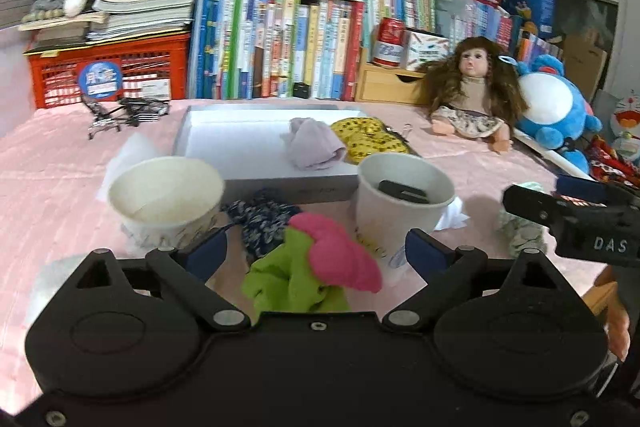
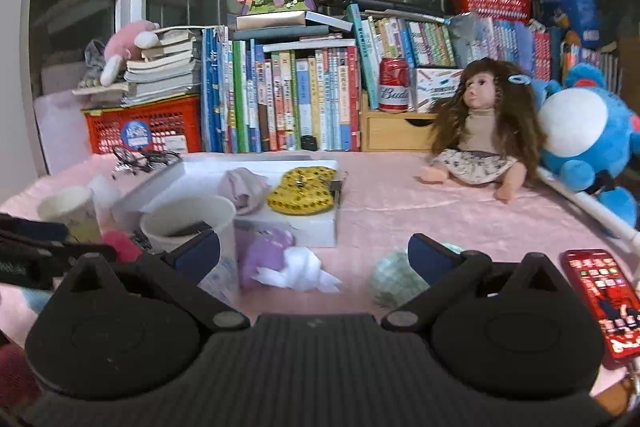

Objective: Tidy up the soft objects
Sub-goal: 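Move both tools back toward the remaining cloths on the table, then grasp the green scrunchie with the left tool while the right tool grasps the green gingham cloth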

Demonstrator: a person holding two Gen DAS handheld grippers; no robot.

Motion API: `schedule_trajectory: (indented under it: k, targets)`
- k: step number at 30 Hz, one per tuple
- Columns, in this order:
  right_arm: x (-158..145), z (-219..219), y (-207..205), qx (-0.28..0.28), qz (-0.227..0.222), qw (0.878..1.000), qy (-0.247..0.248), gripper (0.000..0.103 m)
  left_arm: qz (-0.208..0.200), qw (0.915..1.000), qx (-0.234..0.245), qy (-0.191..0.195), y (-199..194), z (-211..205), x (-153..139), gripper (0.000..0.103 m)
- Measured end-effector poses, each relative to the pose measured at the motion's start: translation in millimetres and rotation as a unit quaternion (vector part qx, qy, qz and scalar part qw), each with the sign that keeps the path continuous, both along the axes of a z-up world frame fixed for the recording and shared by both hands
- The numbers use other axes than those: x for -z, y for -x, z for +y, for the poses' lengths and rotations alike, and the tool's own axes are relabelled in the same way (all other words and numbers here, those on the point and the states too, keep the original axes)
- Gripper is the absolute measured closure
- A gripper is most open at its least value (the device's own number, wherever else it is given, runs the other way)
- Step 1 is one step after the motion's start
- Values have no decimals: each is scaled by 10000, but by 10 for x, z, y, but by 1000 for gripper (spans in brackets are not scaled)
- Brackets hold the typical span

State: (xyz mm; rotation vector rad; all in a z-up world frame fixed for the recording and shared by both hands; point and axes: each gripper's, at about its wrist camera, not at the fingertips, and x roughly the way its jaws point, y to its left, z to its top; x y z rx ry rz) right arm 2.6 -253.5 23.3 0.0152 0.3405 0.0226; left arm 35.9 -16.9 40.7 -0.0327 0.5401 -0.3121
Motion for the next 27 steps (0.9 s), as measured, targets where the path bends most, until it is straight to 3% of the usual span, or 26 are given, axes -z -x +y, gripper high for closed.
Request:
schedule_trajectory:
  k: [6,11,27]
  targets:
    - [175,-66,72,321,83,9992,218,0,-296,9993,-107,-214,121,22,157,6]
    - [314,-118,50,566,262,9972,407,0,-239,9992,-121,-305,162,-15,272,6]
    - [496,-323,-110,901,470,9945,255,0,-328,9968,-88,-722,97,-196,406,10]
